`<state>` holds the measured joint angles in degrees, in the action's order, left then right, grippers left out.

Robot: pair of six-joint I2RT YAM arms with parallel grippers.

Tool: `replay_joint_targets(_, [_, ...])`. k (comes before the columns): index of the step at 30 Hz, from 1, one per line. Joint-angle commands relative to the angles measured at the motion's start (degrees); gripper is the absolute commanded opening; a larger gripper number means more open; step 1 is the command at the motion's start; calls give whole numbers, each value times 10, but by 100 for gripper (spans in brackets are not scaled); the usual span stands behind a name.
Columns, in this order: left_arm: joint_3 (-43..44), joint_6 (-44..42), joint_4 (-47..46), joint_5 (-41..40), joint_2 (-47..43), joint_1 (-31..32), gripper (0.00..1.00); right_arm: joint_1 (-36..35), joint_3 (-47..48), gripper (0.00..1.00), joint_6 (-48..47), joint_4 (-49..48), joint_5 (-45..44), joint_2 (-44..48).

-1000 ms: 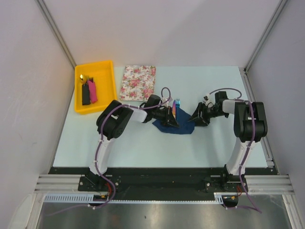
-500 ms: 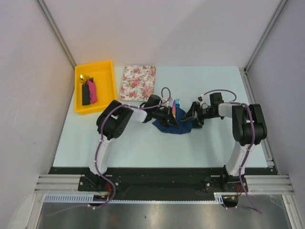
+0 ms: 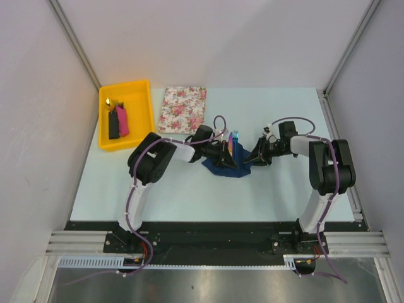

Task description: Place the utensils on the paper napkin and roll it up

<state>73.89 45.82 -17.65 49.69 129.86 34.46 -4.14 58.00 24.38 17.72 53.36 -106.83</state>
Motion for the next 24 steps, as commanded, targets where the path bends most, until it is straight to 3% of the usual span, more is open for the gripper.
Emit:
replay_joint_targets(1, [5,-22,0,-22,-7,-5,0,-18,26,22,-6,14,-1,-5])
replay_joint_targets(13, [-3,-22,-18,-16,-38,-5,1,-46,56,9,29,-18,-9,-48])
replay_joint_targets(24, [-45,-39,15,-4,-103,-25,20,-54,60,7,22,-15,-16,-51])
